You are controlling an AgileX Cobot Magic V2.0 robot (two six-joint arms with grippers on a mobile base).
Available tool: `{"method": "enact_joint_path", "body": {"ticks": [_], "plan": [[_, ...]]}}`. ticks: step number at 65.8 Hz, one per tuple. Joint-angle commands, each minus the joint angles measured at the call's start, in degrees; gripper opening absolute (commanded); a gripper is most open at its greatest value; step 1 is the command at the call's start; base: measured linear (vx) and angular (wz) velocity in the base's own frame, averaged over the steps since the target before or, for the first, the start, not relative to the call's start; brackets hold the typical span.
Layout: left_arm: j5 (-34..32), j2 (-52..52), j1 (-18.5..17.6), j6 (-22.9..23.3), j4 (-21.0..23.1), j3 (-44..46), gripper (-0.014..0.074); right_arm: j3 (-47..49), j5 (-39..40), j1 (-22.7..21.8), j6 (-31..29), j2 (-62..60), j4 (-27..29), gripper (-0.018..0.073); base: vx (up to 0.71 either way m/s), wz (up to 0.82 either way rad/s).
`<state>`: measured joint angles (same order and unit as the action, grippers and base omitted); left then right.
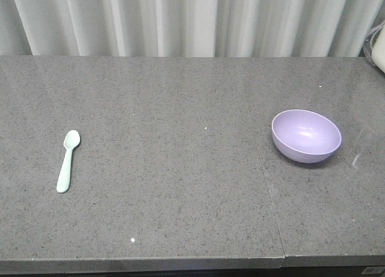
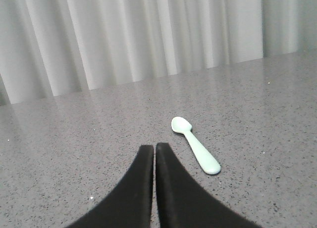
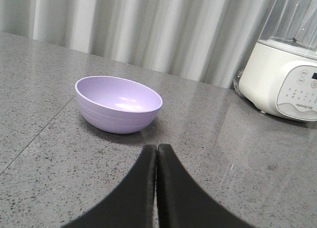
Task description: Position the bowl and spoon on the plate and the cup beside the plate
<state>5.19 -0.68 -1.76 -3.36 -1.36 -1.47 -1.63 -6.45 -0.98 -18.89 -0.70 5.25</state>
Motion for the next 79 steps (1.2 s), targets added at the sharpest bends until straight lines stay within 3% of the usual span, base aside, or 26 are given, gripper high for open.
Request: {"method": "enact_joint_path", "body": {"ticks": [1, 79], "plan": [[-3.9, -0.9, 0.0, 0.1, 0.1, -1.3, -0.0006, 0.0, 3.9, 0.0, -0.2, -0.3, -0.3, -0.0005, 0.00, 0.00], [-3.9, -0.9, 0.0, 0.1, 0.1, -1.3, -0.0006, 0.0, 3.9, 0.0, -0.2, -0.3, -0.3, -0.0005, 0.00, 0.00]]}}
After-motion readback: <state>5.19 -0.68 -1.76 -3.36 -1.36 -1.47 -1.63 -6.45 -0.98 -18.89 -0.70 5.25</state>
